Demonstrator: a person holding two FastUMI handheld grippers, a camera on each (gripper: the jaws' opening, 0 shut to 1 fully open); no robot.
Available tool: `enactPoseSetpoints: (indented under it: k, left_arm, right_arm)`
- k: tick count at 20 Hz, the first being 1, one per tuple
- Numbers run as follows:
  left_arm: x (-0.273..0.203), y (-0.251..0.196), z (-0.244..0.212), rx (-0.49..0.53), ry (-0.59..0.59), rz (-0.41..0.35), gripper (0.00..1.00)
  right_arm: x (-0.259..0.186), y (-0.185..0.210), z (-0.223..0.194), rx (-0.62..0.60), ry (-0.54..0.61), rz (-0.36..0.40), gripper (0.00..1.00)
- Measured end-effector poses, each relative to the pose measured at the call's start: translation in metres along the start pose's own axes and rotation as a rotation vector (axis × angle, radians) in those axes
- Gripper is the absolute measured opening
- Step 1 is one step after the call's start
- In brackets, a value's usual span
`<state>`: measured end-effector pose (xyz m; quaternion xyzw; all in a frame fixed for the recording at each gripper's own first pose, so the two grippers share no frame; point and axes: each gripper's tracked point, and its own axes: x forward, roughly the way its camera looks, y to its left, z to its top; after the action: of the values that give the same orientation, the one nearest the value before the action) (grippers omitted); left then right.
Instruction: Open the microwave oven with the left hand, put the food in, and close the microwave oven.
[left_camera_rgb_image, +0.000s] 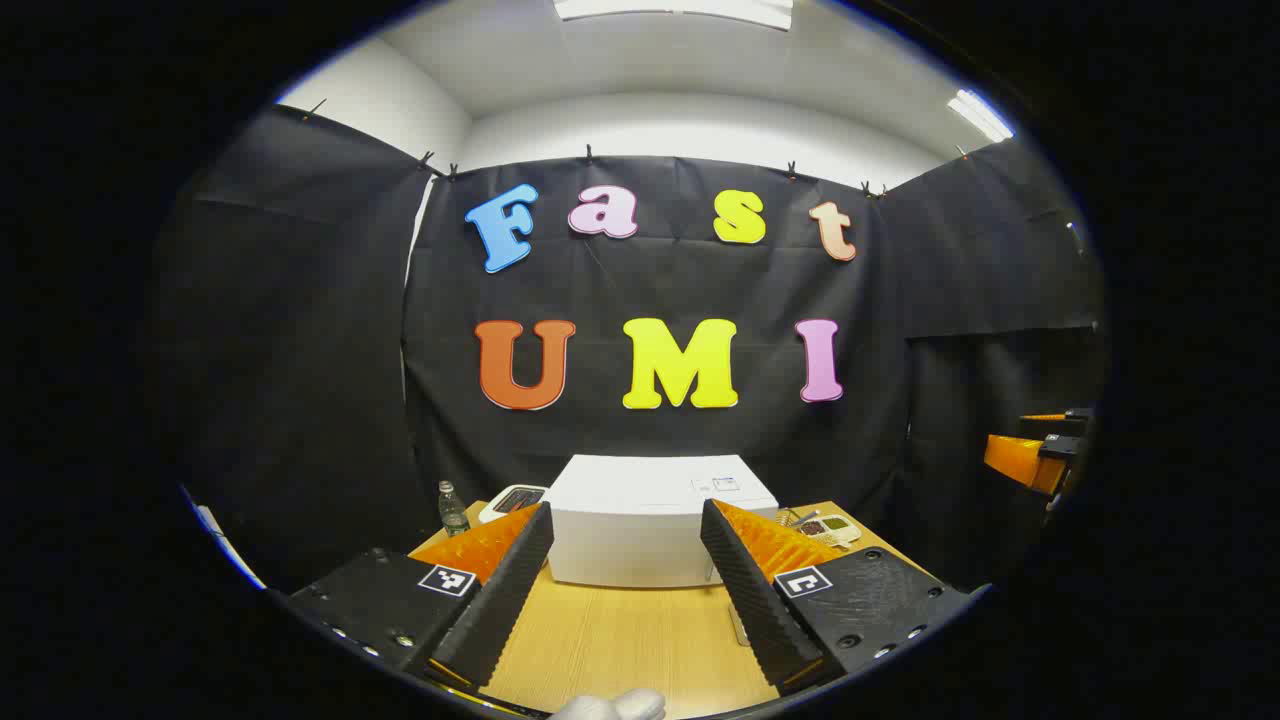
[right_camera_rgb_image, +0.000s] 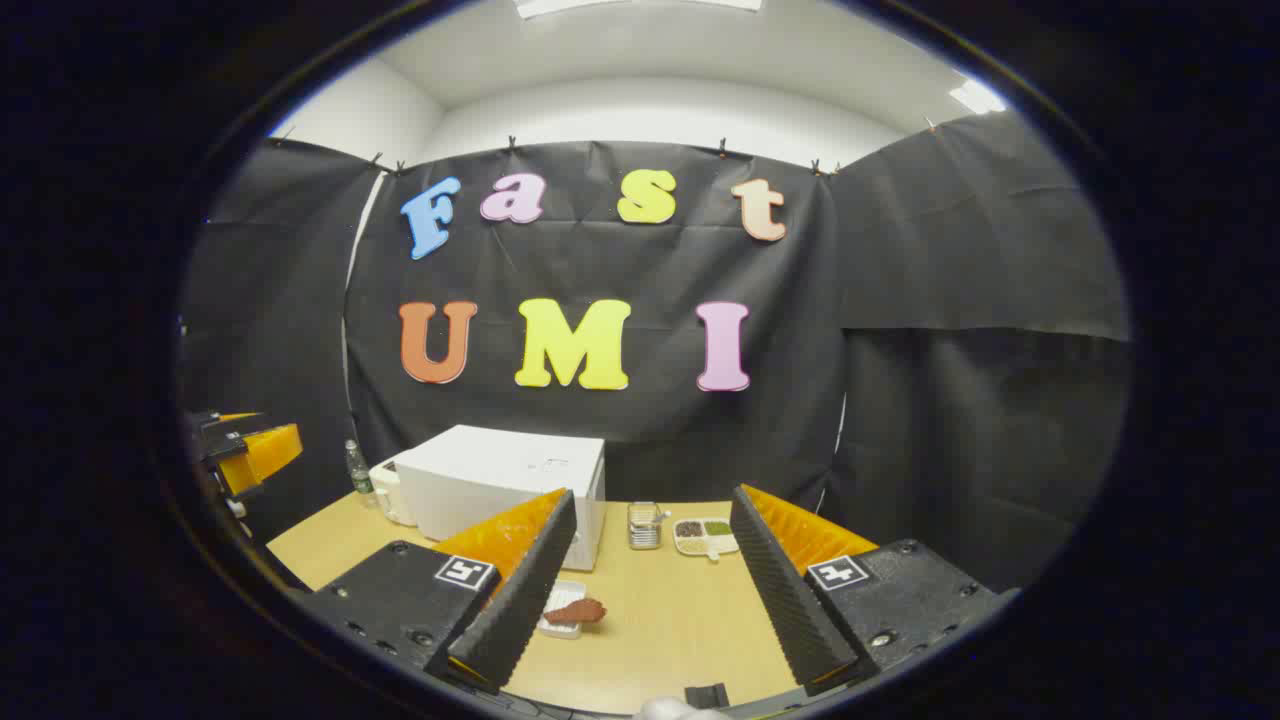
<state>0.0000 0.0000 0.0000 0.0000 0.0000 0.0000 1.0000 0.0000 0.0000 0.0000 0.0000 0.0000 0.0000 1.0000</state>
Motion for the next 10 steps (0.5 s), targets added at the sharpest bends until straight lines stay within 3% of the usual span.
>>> enactPoseSetpoints:
  k: [2,3,4,7,8,9,10]
  left_arm:
    - [0.0,0.003,-0.002,0.002,0.006,-0.001,0.82]
    - [-0.001,0.004,-0.002,0.004,0.004,-0.003,0.93]
    - [-0.001,0.006,-0.001,0.01,0.003,0.0,0.82]
    - [0.001,0.008,0.0,0.01,0.003,0.014,0.82]
    - [0.002,0.006,0.0,0.002,0.002,0.016,0.93]
    - [0.004,0.004,0.001,-0.002,0.004,0.015,0.82]
    - [0.006,0.004,0.002,0.0,-0.001,0.018,0.82]
  right_arm:
    - [0.003,0.004,0.0,0.003,0.002,0.002,0.92]
    - [0.004,0.005,-0.002,0.004,0.004,0.004,0.99]
    - [0.005,0.006,-0.001,0.004,0.006,0.005,0.99]
    - [0.008,0.008,-0.001,-0.001,0.005,0.02,0.99]
    - [0.009,0.008,-0.001,-0.005,0.009,0.027,0.99]
    - [0.012,0.009,-0.002,-0.008,0.012,0.033,0.99]
    - [0.014,0.008,-0.002,-0.011,0.013,0.036,0.99]
